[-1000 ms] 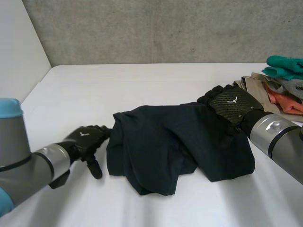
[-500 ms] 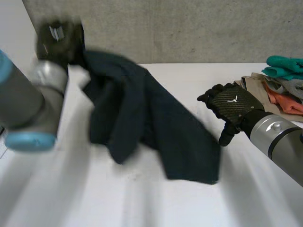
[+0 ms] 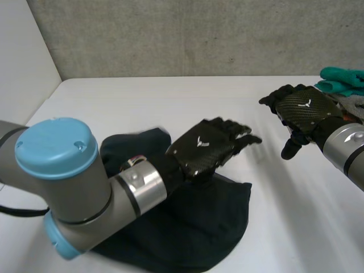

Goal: Fold the laundry.

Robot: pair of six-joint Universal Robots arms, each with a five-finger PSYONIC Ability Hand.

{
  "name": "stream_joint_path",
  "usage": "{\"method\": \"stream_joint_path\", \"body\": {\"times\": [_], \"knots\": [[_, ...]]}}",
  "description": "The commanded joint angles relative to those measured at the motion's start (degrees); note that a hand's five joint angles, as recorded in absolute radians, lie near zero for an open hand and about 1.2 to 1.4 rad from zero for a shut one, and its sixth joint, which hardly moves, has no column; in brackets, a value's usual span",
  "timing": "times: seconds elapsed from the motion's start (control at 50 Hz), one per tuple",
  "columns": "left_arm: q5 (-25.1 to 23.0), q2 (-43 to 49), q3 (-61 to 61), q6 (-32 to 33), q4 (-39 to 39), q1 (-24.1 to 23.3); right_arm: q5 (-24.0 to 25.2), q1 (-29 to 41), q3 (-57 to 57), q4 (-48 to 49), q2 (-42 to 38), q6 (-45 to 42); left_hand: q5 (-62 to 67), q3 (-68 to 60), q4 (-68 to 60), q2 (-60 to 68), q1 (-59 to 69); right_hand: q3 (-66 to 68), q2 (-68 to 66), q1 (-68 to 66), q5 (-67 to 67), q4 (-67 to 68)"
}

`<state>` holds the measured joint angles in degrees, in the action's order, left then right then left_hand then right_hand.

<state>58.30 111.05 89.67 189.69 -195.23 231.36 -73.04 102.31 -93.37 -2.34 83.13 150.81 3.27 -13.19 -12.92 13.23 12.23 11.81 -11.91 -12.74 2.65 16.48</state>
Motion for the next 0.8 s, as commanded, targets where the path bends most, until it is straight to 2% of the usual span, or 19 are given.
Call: {"method": "stream_joint_path", "body": {"times": [0.02,0.08,0.1,0.14,0.16,0.2,0.32,0.4,0.52,0.58,0.68,0.7,0.76,0.78,0.8], "knots": [[9.7,-6.9,3.8,6.9,4.2,2.2,2.5,0.1,1.5,1.1,-0.9,-0.2,-3.3,3.2,2.9,-3.2,-2.2,-1.8,1.9,2.7,-2.7,-6.5],[20.3,-13.3,7.1,5.3,7.2,2.3,4.9,1.0,2.2,0.8,-1.1,-1.2,-3.3,3.2,2.9,-3.2,-2.2,-1.8,1.9,2.7,-2.7,-6.5],[24.3,-15.8,8.9,4.4,8.7,2.3,7.8,1.8,2.2,0.1,-1.7,-5.0,-3.3,3.2,2.9,-3.2,-2.2,-1.8,1.9,2.7,-2.7,-6.5],[28.4,-18.0,11.0,3.4,10.6,1.7,8.9,1.8,2.1,0.0,-2.1,-6.8,-3.3,3.2,2.9,-3.2,-2.2,-1.8,1.9,2.7,-2.7,-6.5],[31.8,-20.1,13.1,2.7,12.4,1.0,10.8,1.9,2.1,-0.6,-3.1,-10.8,-3.3,3.2,2.9,-3.2,-2.2,-1.8,1.9,2.7,-2.7,-6.5],[35.0,-21.9,15.3,2.3,14.3,0.0,12.7,1.9,1.9,-1.7,-4.1,-15.4,-3.3,3.2,2.9,-3.2,-2.2,-1.8,1.9,2.7,-2.7,-6.5],[43.9,-23.4,21.2,1.9,20.0,-7.1,17.0,2.1,1.2,-10.3,-9.8,-32.0,9.9,-9.9,-10.2,9.9,10.9,1.4,-1.3,-0.5,0.5,-3.3],[47.1,-22.1,23.4,2.0,23.2,-10.4,17.7,2.2,1.2,-13.3,-13.3,-35.7,11.7,-11.8,-12.1,11.8,12.8,6.4,-6.3,-5.5,5.6,1.7],[49.5,-18.9,24.8,1.9,25.5,-9.6,19.1,2.2,-0.2,-12.3,-16.1,-36.5,8.1,-8.1,-8.4,8.1,9.1,7.8,-7.7,-6.9,6.9,3.1],[49.6,-16.4,25.6,2.1,25.1,-9.1,20.1,2.3,-0.8,-9.1,-17.6,-36.4,1.8,-1.9,-2.2,1.9,2.9,12.3,-12.2,-11.4,11.5,7.6],[49.6,-13.1,26.2,3.0,20.7,-8.3,20.5,3.1,-1.9,-4.0,-19.5,-34.8,2.6,-2.7,-3.0,2.7,3.7,25.6,-25.5,-24.6,24.7,20.9],[49.8,-12.2,26.3,3.7,18.7,-7.8,20.4,3.4,-2.0,-2.5,-20.1,-33.7,12.8,-12.9,-13.2,12.9,13.9,37.6,-37.5,-36.7,36.8,32.9],[50.2,-11.5,26.1,5.0,15.2,-7.2,20.5,4.0,-2.0,-0.7,-20.5,-31.5,42.6,-42.7,-42.9,42.6,43.6,62.7,-62.6,-61.8,61.9,58.0],[50.2,-11.6,25.9,5.6,12.6,-7.0,20.5,4.3,-2.1,-0.1,-20.6,-30.3,58.2,-58.3,-58.5,58.2,59.2,68.1,-68.0,-67.2,67.3,63.5],[50.2,-11.7,25.9,5.9,11.3,-6.9,20.3,4.4,-2.1,0.1,-20.6,-29.9,66.0,-66.1,-66.3,66.0,67.0,68.2,-68.1,-67.3,67.3,63.5]]}}
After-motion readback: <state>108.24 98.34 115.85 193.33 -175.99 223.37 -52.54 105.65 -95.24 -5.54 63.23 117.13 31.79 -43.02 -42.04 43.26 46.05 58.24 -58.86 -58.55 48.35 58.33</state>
